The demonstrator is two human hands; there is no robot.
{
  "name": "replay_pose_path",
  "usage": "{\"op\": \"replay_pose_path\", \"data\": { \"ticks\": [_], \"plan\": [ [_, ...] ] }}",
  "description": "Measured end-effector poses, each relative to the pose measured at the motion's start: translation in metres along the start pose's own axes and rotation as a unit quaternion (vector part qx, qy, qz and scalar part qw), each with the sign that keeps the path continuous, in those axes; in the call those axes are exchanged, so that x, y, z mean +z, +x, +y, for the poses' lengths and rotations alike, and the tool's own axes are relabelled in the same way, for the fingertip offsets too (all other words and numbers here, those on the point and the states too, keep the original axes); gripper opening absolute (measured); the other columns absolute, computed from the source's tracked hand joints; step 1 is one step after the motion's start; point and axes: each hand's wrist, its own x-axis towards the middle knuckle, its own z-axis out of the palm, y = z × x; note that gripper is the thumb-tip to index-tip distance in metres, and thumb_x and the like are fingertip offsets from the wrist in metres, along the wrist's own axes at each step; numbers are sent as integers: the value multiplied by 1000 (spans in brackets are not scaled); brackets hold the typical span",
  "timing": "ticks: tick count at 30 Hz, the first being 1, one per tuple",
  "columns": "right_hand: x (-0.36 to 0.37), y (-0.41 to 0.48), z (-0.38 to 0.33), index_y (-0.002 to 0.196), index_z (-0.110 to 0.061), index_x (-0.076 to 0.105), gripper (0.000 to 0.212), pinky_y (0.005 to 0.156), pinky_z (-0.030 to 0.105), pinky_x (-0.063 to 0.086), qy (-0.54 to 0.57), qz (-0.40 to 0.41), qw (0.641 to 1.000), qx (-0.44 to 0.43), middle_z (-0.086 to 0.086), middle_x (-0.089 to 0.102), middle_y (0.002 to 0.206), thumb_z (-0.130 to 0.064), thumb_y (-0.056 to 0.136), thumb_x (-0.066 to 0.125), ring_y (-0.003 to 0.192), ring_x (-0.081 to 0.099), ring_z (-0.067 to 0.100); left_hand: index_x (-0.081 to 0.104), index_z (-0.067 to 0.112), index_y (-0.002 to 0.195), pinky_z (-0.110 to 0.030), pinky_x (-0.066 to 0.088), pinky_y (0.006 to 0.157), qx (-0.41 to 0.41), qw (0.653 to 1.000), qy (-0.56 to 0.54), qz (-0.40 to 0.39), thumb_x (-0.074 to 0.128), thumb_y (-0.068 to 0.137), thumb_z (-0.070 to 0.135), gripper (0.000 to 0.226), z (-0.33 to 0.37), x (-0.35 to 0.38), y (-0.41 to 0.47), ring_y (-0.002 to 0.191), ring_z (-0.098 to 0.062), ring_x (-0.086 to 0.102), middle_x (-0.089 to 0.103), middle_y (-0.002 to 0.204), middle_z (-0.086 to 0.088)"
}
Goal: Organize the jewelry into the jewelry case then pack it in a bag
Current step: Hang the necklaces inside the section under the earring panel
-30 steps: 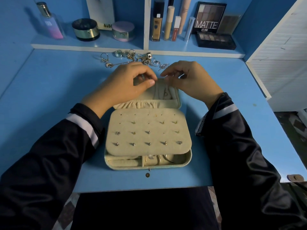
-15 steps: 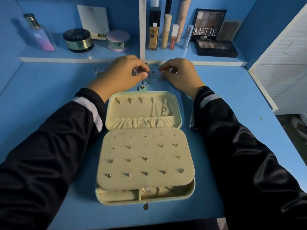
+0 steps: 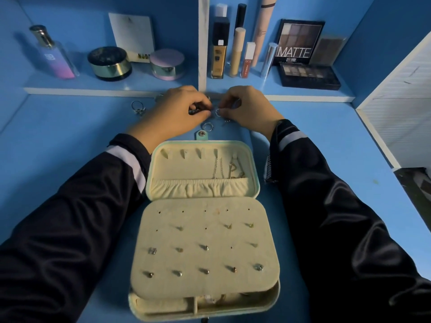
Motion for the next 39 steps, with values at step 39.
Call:
{"op": "replay_pose_path", "data": {
  "ticks": [39],
  "plan": [
    [-74,-85,-99,89,-10,59,5,59,19,42,309,144,937,-70,2,62,75,-10,93,63,68,51,15,69,21,92,-13,50,78,-80,929,-361,29,67,90,7,15,47,-51,-69,84,2,68,75,82,16]
  ]
}}
